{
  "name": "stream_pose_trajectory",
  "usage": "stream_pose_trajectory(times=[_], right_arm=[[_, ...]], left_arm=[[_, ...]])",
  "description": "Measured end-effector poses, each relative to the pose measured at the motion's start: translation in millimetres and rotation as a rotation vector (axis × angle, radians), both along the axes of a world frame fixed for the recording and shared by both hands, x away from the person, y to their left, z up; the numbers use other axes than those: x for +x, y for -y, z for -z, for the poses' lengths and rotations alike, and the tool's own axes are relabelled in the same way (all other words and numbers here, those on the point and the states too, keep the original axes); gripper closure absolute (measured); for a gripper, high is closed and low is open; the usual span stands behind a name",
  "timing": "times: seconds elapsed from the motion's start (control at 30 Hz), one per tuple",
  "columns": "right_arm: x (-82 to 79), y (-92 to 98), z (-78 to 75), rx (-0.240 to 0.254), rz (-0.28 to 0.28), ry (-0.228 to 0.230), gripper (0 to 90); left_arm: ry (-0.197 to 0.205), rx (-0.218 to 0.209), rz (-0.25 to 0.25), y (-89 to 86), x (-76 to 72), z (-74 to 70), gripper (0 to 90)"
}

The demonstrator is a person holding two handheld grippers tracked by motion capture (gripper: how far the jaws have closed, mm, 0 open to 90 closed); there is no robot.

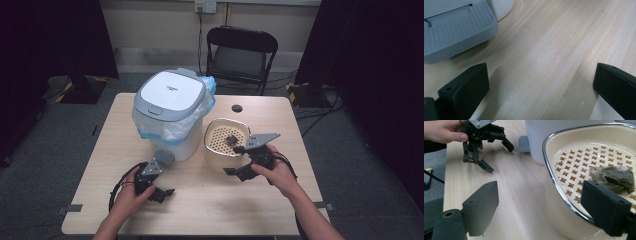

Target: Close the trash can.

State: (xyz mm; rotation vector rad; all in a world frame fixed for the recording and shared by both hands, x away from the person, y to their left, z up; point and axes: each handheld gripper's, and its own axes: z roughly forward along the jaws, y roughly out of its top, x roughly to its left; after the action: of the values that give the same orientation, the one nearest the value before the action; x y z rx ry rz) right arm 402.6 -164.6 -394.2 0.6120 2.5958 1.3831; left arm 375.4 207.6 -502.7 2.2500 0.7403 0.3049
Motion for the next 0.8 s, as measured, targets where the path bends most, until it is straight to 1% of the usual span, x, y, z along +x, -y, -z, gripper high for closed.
stream_pose_trajectory(times=[0.13, 0.33, 0.43, 0.5, 0.63, 0.73, 0.8], right_arm=[[-3.8, 4.9, -4.7, -0.003, -0.008, 0.003, 14.8], [-10.5, 13.3, -10.8, 0.011, -0.007, 0.016, 14.9], [-15.0, 18.7, -14.0, 0.014, -0.013, 0.014, 14.7], [-18.0, 21.9, -14.8, 0.014, -0.013, 0.011, 14.7], [-25.5, 29.5, -11.9, -0.002, -0.02, 0.014, 14.7], [-29.4, 34.5, -7.5, -0.003, -0.014, 0.005, 14.7], [-31.4, 38.0, -3.2, -0.013, -0.008, 0.004, 14.7]], left_arm=[[0.0, 0.0, 0.0, -0.1, 0.0, 0.0, 0.0], [0.0, 0.002, -0.001, -0.1, 0.0, -0.1, 0.0], [0.0, -0.003, 0.0, 0.0, 0.0, 0.2, 0.0], [0.0, 0.001, 0.0, 0.0, 0.0, 0.0, 0.0], [0.0, -0.002, 0.0, 0.0, 0.0, 0.2, 0.0], [0.0, -0.003, 0.0, 0.0, 0.0, 0.2, 0.0], [0.001, -0.004, 0.001, 0.0, 0.1, 0.3, 0.0]])
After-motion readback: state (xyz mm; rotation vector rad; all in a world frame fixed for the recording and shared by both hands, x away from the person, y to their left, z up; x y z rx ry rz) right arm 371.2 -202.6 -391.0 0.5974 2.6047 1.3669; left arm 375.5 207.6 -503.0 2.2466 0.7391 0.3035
